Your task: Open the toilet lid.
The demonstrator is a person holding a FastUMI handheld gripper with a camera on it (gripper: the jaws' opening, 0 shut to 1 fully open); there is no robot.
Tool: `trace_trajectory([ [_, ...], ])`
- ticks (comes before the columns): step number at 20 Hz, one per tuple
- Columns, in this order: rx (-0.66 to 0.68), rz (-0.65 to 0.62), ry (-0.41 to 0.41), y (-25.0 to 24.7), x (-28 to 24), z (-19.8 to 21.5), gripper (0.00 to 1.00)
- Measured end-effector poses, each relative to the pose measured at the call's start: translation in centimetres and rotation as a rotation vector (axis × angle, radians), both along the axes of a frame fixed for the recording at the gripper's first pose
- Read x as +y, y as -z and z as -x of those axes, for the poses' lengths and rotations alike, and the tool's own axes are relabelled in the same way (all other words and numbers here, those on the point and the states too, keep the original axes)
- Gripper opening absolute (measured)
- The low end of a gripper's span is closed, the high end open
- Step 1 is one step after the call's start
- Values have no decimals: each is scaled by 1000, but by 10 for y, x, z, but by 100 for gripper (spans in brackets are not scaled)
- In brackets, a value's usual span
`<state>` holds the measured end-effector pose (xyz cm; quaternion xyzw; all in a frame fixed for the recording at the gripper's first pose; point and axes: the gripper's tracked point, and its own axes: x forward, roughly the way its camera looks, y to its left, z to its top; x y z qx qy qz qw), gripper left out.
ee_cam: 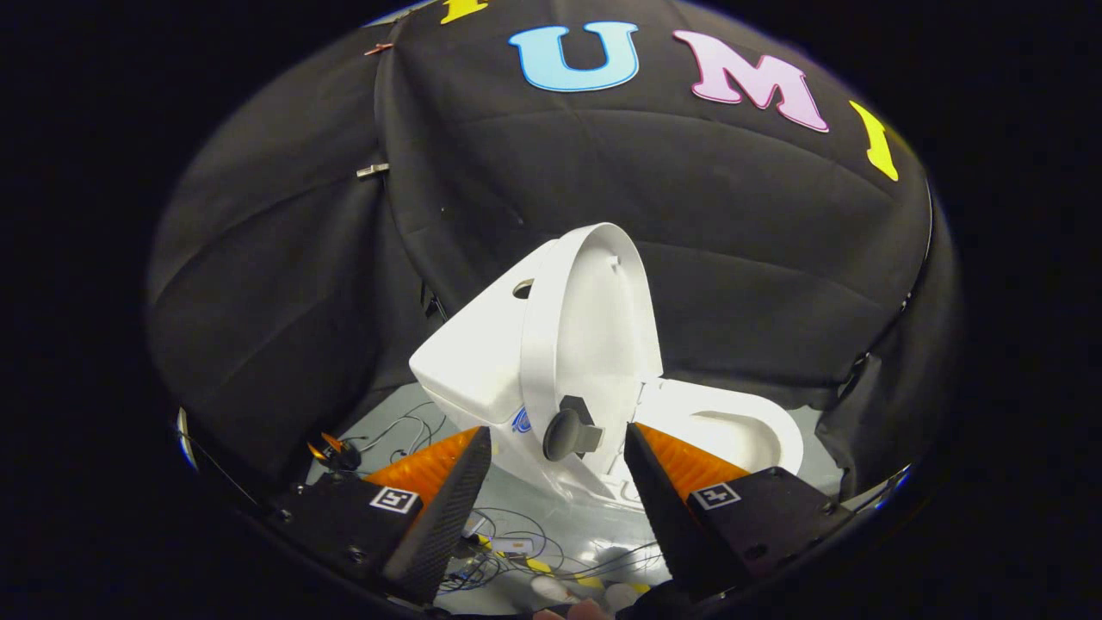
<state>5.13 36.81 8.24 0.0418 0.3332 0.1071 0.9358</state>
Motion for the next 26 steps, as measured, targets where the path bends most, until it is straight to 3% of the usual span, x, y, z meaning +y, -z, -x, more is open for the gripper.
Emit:
trace_trajectory([
  [6,-50,-30,-23,-26,-30,11,100],
  [14,-72,-85,-11,-21,-92,11,100],
  [26,-142,-84,173,43,-255,-18,100],
])
